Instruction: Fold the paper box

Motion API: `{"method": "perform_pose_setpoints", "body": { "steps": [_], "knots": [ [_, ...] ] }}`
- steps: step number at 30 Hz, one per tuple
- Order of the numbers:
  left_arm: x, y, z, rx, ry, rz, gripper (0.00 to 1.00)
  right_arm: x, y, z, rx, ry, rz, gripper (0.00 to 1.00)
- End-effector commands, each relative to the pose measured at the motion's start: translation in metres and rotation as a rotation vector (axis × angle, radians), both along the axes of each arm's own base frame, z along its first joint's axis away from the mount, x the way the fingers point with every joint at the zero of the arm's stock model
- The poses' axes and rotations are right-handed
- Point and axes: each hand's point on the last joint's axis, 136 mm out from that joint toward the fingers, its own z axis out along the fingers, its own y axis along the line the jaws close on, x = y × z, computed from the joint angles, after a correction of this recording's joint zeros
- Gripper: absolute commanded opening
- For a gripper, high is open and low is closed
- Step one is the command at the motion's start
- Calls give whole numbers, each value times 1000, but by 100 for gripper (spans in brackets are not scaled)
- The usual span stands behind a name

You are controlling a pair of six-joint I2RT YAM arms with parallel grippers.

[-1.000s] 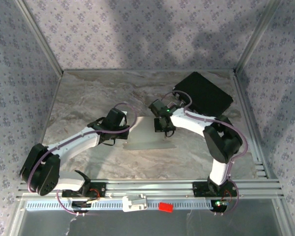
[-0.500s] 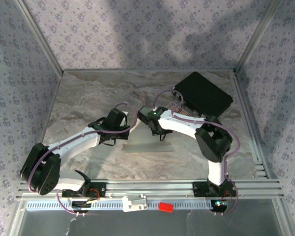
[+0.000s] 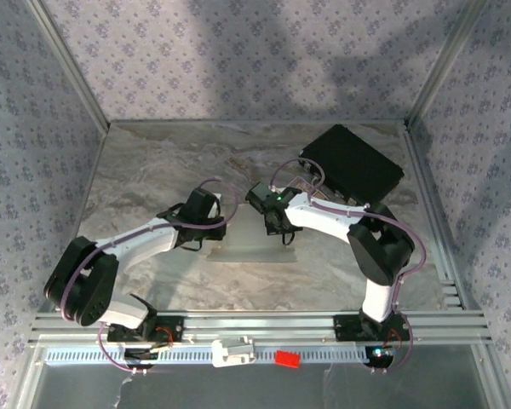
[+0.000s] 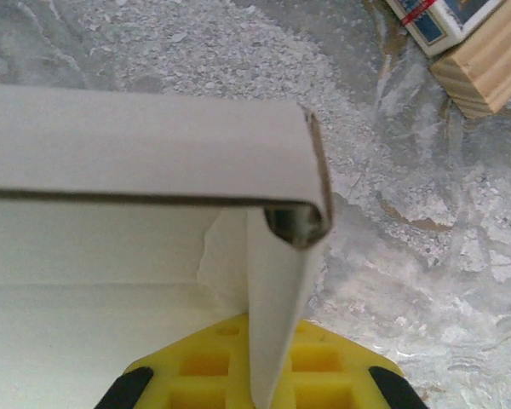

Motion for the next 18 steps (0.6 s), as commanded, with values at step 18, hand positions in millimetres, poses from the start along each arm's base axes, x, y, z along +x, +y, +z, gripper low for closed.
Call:
{"method": "perform_pose_setpoints", "body": {
  "steps": [18],
  "knots": [
    [8, -4, 4, -55, -23, -7, 17, 1, 4, -2, 8, 23, 47, 0]
  ]
}}
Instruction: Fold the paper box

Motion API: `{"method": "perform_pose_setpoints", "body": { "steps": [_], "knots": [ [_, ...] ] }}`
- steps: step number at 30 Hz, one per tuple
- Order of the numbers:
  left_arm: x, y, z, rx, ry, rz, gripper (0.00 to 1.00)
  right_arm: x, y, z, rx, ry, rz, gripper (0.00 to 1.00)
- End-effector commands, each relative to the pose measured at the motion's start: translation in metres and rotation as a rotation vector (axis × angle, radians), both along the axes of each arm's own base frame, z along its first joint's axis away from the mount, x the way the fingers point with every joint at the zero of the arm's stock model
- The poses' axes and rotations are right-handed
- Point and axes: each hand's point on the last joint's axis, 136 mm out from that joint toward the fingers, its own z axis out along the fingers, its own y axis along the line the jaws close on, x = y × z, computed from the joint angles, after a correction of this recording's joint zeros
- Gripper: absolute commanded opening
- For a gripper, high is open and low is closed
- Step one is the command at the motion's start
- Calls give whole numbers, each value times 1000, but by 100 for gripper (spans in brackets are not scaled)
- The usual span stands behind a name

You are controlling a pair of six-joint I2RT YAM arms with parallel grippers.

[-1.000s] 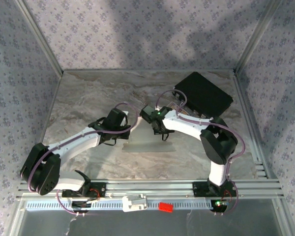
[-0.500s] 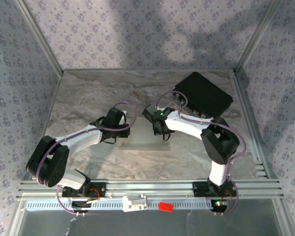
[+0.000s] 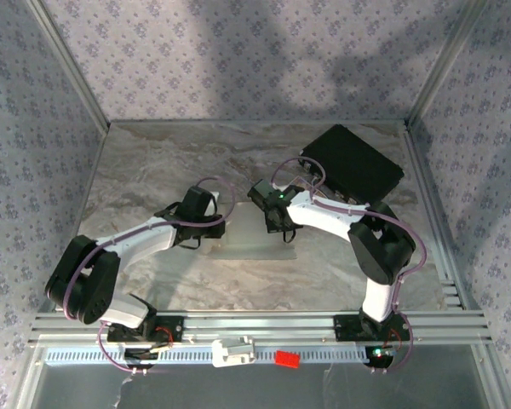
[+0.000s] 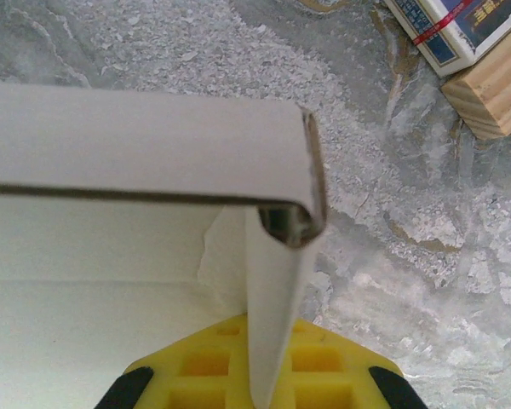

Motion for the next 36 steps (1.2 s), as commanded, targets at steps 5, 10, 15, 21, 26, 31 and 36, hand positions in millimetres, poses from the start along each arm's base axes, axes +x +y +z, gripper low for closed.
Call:
{"method": "perform_pose_setpoints", "body": {
  "steps": [5, 10, 15, 21, 26, 31, 36],
  "knots": [
    [14, -6, 7, -29, -40, 4, 17, -6, 5, -2, 7, 24, 38, 0],
    [17, -9, 8, -51, -38, -3, 24, -6, 6, -4, 25, 32, 38, 0],
    [16, -9, 11, -106, -26, -9, 22, -4, 6, -3, 31, 25, 72, 0],
    [13, -15, 11, -133, -8, -49, 26, -3, 7, -4, 44, 30, 79, 0],
    [15, -18, 13, -149, -10, -61, 27, -3, 9, -4, 59, 27, 85, 0],
    [17, -22, 12, -160, -3, -80, 28, -3, 9, -3, 68, 30, 85, 0],
    [15, -30, 19, -206, -5, -111, 31, -3, 10, -4, 81, 30, 91, 0]
  ]
}}
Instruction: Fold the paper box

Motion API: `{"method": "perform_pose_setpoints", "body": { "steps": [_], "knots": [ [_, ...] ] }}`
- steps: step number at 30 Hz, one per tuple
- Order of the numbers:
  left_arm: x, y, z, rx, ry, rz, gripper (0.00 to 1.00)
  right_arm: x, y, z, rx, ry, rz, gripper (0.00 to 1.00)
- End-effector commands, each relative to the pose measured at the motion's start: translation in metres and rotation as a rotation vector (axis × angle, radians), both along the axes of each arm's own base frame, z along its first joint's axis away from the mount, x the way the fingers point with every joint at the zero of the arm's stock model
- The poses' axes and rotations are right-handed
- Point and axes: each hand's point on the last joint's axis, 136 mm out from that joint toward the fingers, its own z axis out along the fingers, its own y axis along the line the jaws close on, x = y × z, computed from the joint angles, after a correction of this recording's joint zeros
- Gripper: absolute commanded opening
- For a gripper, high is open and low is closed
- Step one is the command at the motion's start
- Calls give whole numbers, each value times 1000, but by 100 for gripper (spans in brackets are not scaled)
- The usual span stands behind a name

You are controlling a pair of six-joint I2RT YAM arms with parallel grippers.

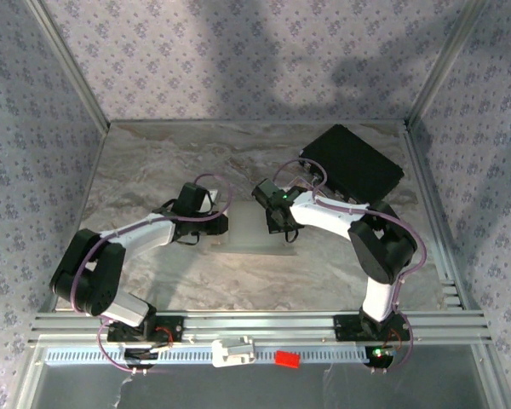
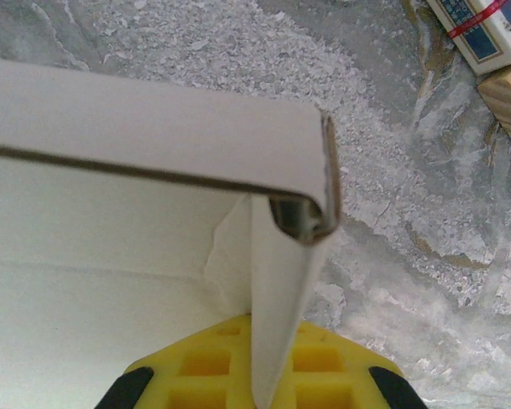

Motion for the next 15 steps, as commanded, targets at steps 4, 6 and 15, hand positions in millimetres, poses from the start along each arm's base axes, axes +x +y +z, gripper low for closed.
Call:
{"method": "perform_pose_setpoints", "body": {
  "steps": [4, 6, 15],
  "knots": [
    [5, -25, 25, -115, -54, -85, 29, -2, 9, 10, 48, -10, 54, 0],
    [5, -26, 26, -125, -55, -90, 29, -2, 11, 13, 56, -18, 63, 0],
    [4, -32, 35, -181, -79, -126, 30, -7, 12, 12, 104, -41, 98, 0]
  ]
}}
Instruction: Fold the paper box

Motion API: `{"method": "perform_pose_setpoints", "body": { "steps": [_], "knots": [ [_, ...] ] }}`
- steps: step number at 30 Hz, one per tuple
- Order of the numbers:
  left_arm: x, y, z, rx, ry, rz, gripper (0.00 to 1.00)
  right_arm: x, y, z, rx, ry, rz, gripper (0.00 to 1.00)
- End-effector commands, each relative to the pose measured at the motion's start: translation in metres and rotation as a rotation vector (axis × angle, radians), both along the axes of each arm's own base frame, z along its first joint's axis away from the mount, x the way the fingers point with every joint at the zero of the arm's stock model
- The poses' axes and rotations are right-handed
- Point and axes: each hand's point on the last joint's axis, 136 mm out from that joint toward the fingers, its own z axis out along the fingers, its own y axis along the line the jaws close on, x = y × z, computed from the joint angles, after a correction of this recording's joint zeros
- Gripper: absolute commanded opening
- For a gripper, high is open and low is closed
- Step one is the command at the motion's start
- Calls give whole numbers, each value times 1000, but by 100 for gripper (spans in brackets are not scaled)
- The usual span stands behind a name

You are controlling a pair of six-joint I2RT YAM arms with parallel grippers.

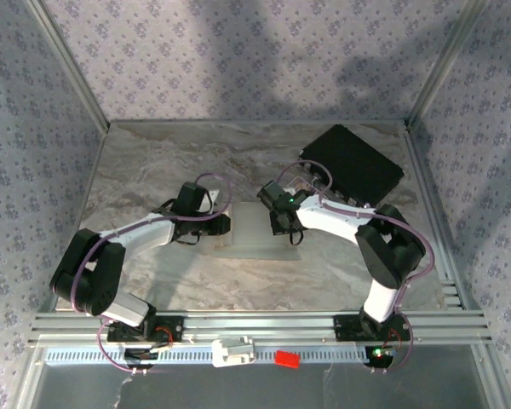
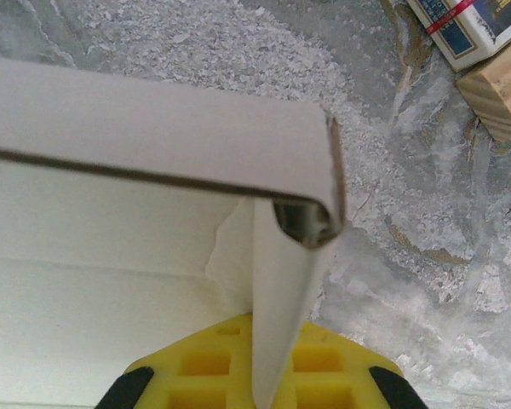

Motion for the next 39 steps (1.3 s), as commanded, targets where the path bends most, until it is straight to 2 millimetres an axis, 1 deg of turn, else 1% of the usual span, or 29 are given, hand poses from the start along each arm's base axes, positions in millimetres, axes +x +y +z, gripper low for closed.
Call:
{"method": "perform_pose_setpoints", "body": {
  "steps": [1, 8, 12, 16, 20, 23, 32, 38, 39],
  "knots": [
    [9, -23, 31, -126, -96, -85, 30, -3, 21, 11, 91, -13, 82, 0],
    [7, -25, 33, -149, -94, -109, 30, -2, 29, 24, 200, -20, 117, 0],
    [5, -23, 35, -151, -105, -118, 32, -2, 31, 24, 236, -1, 144, 0],
    [3, -21, 38, -150, -112, -119, 34, -2, 29, 21, 248, 15, 149, 0],
    [3, -12, 41, -137, -122, -101, 35, 0, 25, 18, 253, 23, 146, 0],
    [3, -7, 41, -131, -121, -96, 36, -1, 26, 19, 259, 26, 152, 0],
    [6, -8, 38, -110, -103, -116, 40, -1, 29, 20, 271, 27, 159, 0],
    [9, -7, 38, -100, -110, -118, 40, -1, 30, 22, 283, 26, 165, 0],
    [9, -7, 37, -91, -109, -116, 45, -1, 30, 22, 287, 28, 167, 0]
  ]
}}
